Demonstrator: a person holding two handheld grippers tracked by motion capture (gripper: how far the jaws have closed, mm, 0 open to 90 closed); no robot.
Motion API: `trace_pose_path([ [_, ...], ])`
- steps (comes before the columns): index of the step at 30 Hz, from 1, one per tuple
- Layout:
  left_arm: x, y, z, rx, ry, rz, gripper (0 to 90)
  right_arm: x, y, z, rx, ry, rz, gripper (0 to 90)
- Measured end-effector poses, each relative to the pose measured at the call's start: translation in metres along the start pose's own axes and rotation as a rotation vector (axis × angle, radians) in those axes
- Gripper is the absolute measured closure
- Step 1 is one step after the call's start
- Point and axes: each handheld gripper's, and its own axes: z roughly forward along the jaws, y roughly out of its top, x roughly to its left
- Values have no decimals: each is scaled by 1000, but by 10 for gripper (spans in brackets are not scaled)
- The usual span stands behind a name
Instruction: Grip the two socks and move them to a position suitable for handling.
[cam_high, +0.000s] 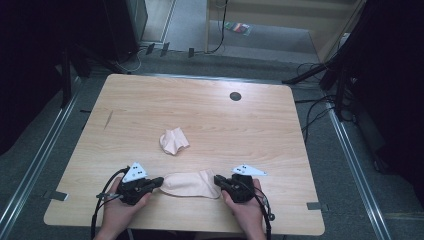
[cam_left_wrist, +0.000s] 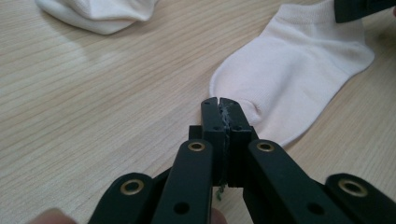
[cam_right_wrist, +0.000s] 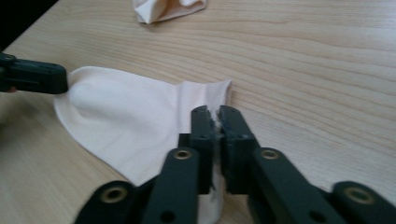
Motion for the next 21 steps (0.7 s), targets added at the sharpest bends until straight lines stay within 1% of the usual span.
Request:
trace_pose_path([
  [1, 2, 0, 0, -15, -8, -24, 868, -1, 0, 0, -4, -12, -2, 733],
  [2, 4, 0, -1, -26, -4, -31, 758, -3, -1, -2, -21, -16, 7, 679],
  [3, 6, 0, -2, -37, -8, -41, 688, -6, 0, -7, -53, -23, 27, 631],
  [4, 8, 0, -3, -61, -4, -50, 656, -8, 0, -9, -67, -28, 31, 634],
  [5, 9, 1, -5, -73, -5, -54, 633, -9, 1, -12, -78, -31, 39, 652],
  [6, 10, 1, -5, -81, -14, -61, 638, -11, 1, -14, -81, -29, 44, 667],
  [9, 11, 0, -5, -89, -5, -66, 643, -12, 0, -13, -64, -24, 55, 701],
  [11, 12, 0, -4, -82, -3, -67, 645, -11, 0, -11, -51, -20, 45, 716],
  [14, 14, -1, -3, -98, 4, -78, 637, -8, -1, -7, -30, -14, 27, 772],
  [15, 15, -1, -4, -105, 3, -81, 626, -8, -2, -6, -22, -20, 25, 784],
  [16, 18, -1, -5, -119, 8, -86, 614, -8, -2, -5, -19, -21, 21, 784],
  [17, 19, -1, -5, -129, 6, -88, 618, -8, -2, -5, -20, -23, 19, 757],
  [18, 23, -2, -6, -154, -4, -95, 627, -8, -2, -5, -26, -23, 20, 722],
  [19, 26, -2, -8, -171, 0, -93, 627, -8, -1, -7, -40, -30, 17, 658],
  [20, 29, -2, -9, -189, 7, -97, 625, -8, -1, -8, -55, -36, 13, 639],
  [21, 29, -2, -9, -189, 7, -97, 618, -8, -1, -8, -55, -36, 13, 639],
])
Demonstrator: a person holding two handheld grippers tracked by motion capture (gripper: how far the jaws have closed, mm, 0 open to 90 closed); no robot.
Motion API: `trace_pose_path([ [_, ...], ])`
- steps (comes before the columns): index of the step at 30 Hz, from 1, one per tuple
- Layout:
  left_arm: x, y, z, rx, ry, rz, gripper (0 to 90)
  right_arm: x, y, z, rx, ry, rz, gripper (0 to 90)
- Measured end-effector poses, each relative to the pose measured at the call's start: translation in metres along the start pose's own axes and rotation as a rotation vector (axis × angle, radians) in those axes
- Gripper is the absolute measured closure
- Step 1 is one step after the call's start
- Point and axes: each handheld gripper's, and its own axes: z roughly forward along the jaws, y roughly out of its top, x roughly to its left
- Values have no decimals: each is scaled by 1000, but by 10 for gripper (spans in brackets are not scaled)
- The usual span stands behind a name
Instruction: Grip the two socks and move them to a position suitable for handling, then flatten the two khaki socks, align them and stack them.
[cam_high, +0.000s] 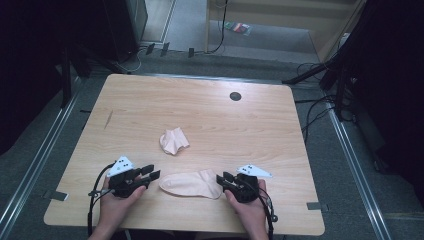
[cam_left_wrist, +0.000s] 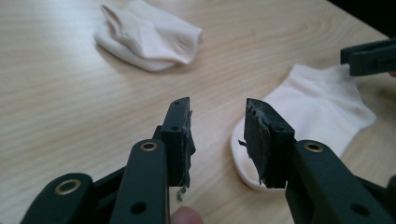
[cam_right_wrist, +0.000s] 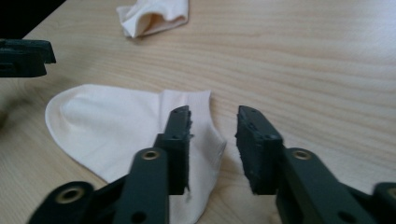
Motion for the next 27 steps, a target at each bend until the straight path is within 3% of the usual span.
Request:
trace_pose_path([
  [2, 12, 0, -4, -56, 35, -21, 579, 0, 3, -3, -31, -10, -23, 605],
  [3, 12, 0, -4, -56, 35, -21, 542, 0, 5, -4, -39, -10, -28, 600],
  [5, 26, 1, -5, -90, 85, -51, 483, 2, 11, -3, -53, -2, -39, 571],
  [10, 42, 1, -8, -142, 163, -62, 459, 10, 37, -1, -97, -10, -85, 526],
  [13, 46, 0, -7, -148, 170, -77, 462, 16, 54, 4, -116, -4, -94, 525],
  [18, 47, -1, -6, -152, 164, -94, 468, 34, 80, 30, -93, 3, -148, 532],
  [24, 50, -1, -7, -159, 163, -124, 481, 64, 94, 68, -31, 54, -205, 625],
  [25, 50, -1, -7, -159, 163, -124, 483, 64, 94, 68, -31, 54, -205, 625],
  [27, 50, -1, -6, -155, 165, -126, 487, 77, 97, 87, 1, 72, -201, 672],
])
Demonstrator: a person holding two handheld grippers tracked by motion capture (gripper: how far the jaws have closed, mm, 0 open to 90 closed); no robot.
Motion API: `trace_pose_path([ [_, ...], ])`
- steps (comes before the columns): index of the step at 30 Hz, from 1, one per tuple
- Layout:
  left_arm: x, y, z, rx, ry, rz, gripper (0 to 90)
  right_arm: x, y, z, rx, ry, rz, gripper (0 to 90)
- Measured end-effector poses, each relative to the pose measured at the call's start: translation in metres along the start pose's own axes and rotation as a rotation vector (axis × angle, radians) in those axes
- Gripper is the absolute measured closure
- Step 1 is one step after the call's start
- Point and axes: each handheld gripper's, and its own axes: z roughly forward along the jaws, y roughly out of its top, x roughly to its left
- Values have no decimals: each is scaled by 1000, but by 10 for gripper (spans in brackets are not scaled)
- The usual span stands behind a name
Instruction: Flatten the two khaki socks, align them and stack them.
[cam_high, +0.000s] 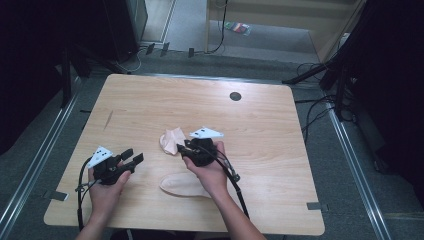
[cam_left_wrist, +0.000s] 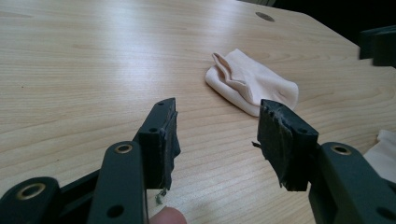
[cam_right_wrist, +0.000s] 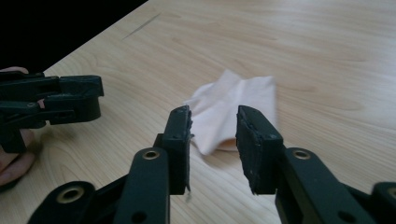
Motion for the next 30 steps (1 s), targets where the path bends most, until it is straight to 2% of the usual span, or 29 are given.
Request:
trace_pose_path([
  [5, 0, 0, 1, 4, 0, -7, 518, 18, 4, 33, 50, 7, -27, 729],
  [8, 0, 0, 1, 12, -5, -2, 570, 23, 5, 50, 66, -4, -16, 729],
  [17, -1, 0, 1, 18, -5, -3, 584, 32, 4, 81, 109, -67, -8, 723],
  [24, -1, 0, 2, 30, -11, 5, 617, 31, 2, 92, 143, -102, -18, 796],
  [25, -2, 0, 2, 36, -12, 8, 617, 30, 2, 93, 149, -109, -19, 829],
  [26, -2, 0, 2, 33, -9, 12, 621, 29, 2, 93, 148, -115, -6, 874],
  [30, -2, 0, 2, 35, -10, 12, 625, 29, 5, 89, 143, -114, 6, 890],
])
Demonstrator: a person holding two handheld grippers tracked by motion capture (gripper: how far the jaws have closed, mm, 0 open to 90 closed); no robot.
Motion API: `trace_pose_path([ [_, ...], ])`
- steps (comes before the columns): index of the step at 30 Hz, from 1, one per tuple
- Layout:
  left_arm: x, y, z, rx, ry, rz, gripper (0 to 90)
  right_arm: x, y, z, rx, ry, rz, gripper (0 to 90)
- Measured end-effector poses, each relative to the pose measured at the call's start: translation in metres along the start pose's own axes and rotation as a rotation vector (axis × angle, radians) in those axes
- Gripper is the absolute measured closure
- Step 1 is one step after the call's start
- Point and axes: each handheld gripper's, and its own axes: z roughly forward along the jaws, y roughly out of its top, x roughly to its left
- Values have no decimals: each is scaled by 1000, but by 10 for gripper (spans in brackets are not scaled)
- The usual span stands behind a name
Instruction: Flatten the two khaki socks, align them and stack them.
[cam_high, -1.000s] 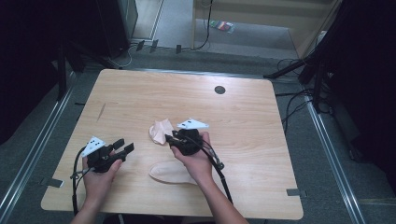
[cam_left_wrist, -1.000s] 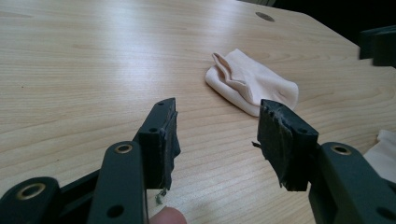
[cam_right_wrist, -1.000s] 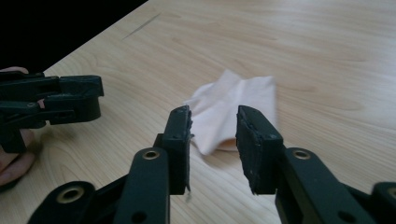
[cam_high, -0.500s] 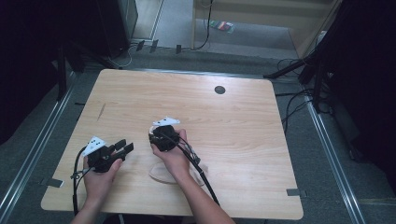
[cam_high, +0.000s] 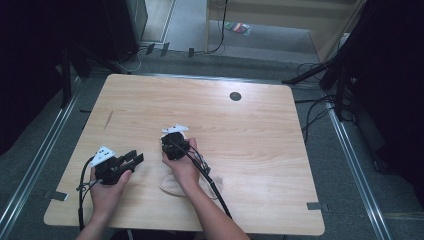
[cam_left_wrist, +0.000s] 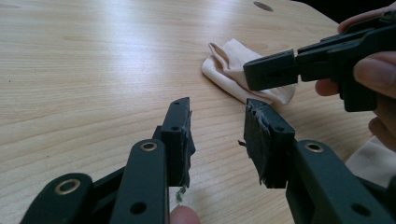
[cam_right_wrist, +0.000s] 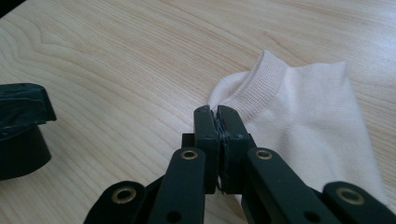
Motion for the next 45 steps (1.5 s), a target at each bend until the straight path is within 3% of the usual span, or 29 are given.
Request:
trace_pose_path([
  [8, 0, 0, 0, -1, 4, -1, 632, -2, 8, -23, -52, 27, 32, 891],
  [14, 0, 0, 0, 0, 5, -3, 635, -12, 12, -41, -80, 35, 67, 891],
  [22, 0, 0, 0, 1, 7, -1, 639, -40, 14, -67, -134, 21, 137, 893],
  [28, 0, 0, 0, 2, 9, 1, 642, -49, 13, -72, -138, 3, 144, 895],
  [34, 0, 0, 0, 0, 6, -1, 642, -67, 8, -77, -156, 0, 209, 894],
  [40, 0, 0, 0, 2, 7, 1, 643, -84, 4, -82, -154, -21, 241, 894],
  [41, 0, 0, 0, 2, 8, 1, 643, -93, 1, -82, -148, -35, 260, 893],
  [45, 0, 0, 0, 4, 7, 3, 643, -109, -6, -81, -134, -52, 284, 892],
])
